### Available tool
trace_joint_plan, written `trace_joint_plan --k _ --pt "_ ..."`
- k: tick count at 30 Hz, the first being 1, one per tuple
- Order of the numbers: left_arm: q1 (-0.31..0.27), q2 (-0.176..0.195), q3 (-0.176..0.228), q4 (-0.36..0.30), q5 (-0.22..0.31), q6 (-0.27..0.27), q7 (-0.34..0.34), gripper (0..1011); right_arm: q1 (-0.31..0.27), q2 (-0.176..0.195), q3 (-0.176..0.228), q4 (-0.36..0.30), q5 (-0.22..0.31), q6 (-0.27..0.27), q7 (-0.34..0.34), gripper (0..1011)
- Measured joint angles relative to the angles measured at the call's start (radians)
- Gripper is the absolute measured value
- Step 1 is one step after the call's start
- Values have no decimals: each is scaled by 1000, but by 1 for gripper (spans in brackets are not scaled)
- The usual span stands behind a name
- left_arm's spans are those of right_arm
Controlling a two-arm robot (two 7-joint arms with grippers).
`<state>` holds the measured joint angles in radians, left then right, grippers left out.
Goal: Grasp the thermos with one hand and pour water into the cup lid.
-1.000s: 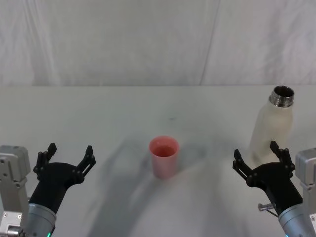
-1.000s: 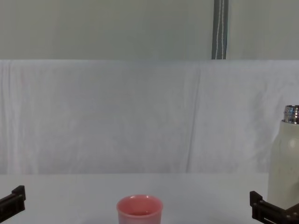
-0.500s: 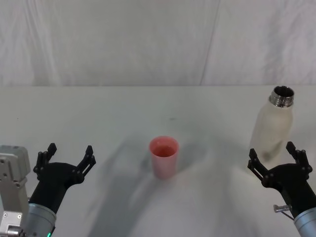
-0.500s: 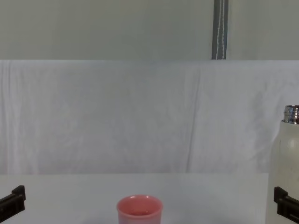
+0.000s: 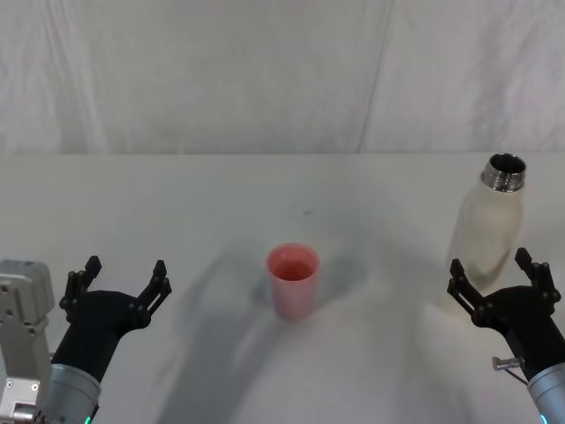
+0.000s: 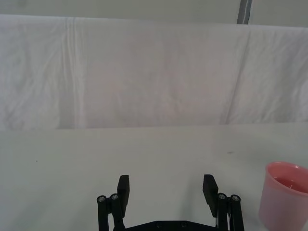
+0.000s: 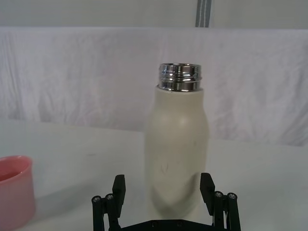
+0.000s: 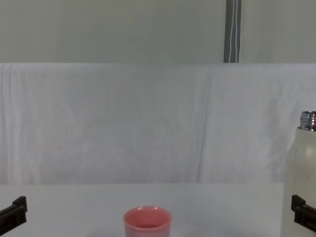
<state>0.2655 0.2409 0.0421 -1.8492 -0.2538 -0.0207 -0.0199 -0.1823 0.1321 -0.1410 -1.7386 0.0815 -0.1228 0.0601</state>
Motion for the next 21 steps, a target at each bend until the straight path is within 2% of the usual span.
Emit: trace_joint_plan --k 9,21 --pt "0 0 0 0 0 0 0 1001 19 -24 27 33 7 -15 26 1000" --pt "0 0 0 0 0 0 0 1001 44 -35 41 69 19 -18 57 1000"
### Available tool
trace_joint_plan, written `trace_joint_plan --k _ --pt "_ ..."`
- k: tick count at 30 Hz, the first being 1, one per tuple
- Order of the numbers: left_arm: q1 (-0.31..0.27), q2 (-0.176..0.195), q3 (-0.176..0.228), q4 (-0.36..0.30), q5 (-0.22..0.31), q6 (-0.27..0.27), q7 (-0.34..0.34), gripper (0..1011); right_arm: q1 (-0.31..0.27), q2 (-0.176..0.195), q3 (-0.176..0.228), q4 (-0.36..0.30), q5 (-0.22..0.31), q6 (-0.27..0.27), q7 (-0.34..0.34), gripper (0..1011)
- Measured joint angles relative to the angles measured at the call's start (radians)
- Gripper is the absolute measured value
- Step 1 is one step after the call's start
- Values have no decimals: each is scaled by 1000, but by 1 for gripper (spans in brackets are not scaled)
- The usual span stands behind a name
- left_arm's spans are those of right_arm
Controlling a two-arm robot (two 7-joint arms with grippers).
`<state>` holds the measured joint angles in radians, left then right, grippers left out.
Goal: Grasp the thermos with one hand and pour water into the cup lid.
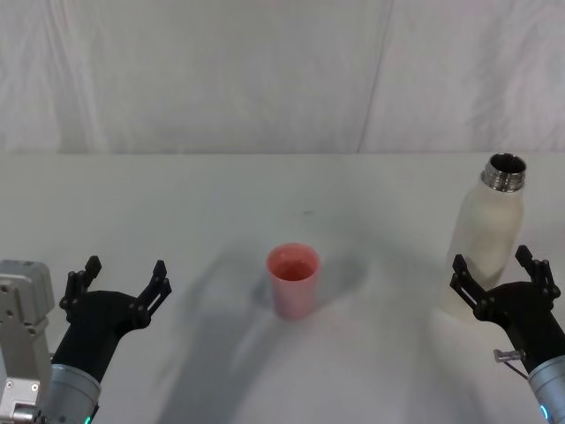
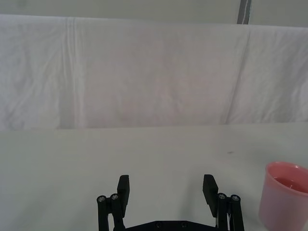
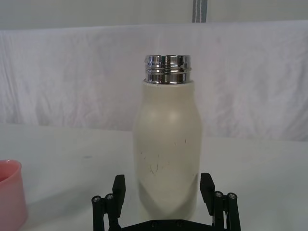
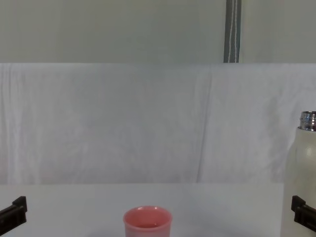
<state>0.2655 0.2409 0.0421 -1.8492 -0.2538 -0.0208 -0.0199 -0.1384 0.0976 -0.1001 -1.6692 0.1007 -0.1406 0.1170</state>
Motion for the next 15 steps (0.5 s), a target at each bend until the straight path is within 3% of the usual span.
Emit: trace_joint_plan --k 15 --pt "0 0 0 0 0 0 0 1001 49 -1 5 41 27 0 27 1000"
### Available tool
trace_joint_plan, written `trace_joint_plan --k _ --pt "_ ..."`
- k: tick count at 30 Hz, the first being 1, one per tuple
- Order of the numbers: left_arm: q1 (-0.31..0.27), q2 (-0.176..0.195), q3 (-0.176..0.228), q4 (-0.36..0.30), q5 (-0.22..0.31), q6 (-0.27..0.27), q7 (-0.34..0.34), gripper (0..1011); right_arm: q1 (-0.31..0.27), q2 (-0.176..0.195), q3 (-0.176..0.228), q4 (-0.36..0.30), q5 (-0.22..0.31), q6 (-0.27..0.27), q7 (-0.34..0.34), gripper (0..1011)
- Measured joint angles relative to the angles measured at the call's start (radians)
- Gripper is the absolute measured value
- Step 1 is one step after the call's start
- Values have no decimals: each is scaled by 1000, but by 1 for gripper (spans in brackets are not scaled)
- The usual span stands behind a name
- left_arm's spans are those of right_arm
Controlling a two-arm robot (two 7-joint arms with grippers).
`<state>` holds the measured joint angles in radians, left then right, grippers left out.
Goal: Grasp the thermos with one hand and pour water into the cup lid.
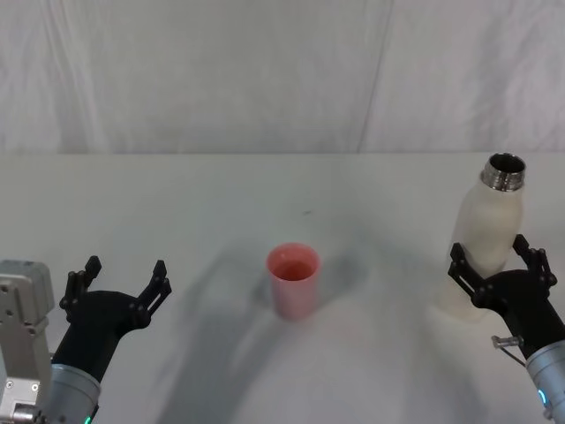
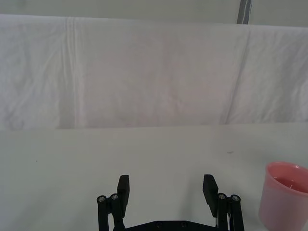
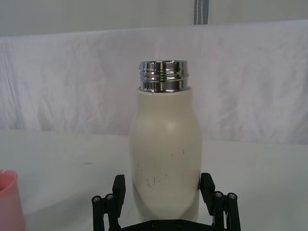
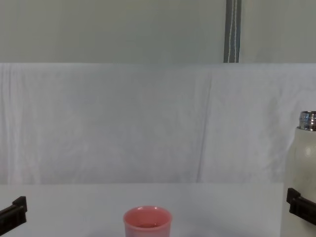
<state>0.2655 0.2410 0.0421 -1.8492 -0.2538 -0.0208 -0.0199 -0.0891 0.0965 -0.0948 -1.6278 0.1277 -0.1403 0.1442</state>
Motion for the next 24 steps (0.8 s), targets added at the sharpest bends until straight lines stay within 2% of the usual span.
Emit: trace_joint_plan --k 12,24 --pt "0 0 0 0 0 0 0 1001 30 1 -3 32 14 6 9 1000" --pt "0 0 0 0 0 0 0 1001 74 16 -16 67 19 21 28 1000"
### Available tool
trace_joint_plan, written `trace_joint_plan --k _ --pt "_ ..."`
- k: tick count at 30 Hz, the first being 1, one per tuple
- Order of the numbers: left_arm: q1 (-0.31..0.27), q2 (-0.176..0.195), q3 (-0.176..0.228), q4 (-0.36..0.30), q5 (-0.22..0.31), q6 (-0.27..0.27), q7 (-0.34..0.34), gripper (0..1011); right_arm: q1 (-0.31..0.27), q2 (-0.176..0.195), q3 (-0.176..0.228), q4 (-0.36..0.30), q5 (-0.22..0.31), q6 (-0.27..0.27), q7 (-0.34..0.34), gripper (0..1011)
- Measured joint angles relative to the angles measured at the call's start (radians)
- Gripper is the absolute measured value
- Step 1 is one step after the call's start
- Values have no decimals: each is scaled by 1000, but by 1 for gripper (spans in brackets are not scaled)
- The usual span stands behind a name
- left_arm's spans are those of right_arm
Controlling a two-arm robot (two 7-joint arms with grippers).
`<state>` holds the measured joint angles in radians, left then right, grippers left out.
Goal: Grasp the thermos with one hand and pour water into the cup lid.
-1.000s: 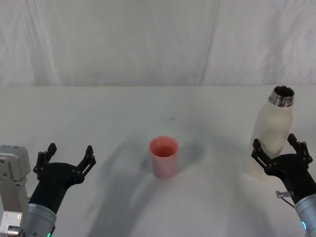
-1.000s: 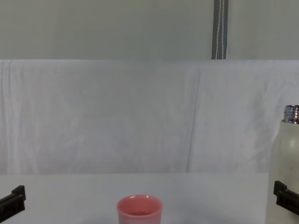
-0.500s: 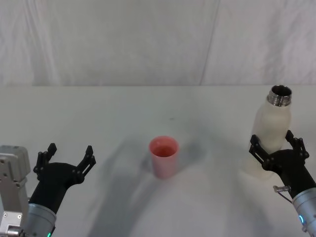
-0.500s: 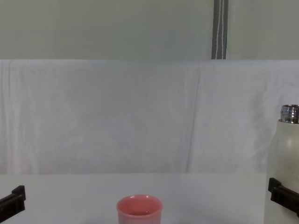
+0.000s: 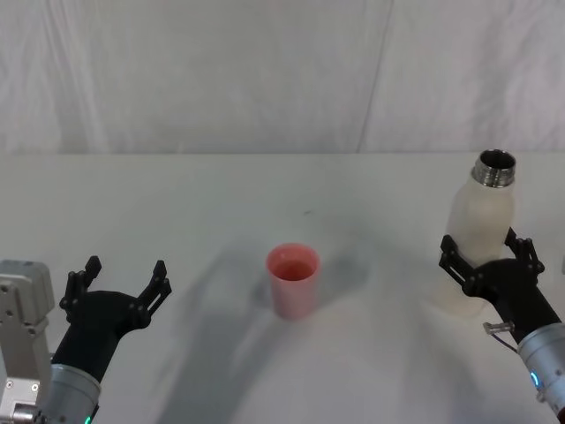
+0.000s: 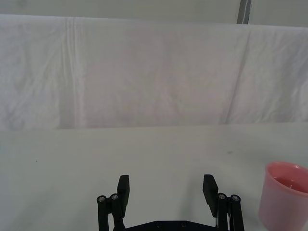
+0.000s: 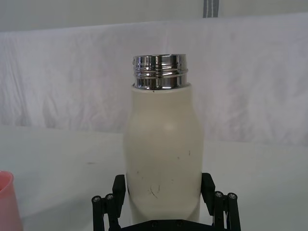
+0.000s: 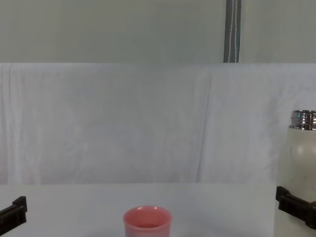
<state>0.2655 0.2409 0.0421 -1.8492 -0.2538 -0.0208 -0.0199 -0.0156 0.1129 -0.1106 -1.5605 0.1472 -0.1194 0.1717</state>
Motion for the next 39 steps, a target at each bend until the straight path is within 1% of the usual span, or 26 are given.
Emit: trace_joint_plan --k 20,33,35,39 --pt "0 0 0 0 0 0 0 1001 71 16 -22 67 8 17 17 1000" --pt "0 0 0 0 0 0 0 1001 73 15 -23 68 9 19 17 1000" --pt "0 0 0 0 0 0 0 1001 72 15 -23 67 9 19 17 961" --pt "0 0 0 0 0 0 0 1001 72 15 -22 67 9 18 17 951"
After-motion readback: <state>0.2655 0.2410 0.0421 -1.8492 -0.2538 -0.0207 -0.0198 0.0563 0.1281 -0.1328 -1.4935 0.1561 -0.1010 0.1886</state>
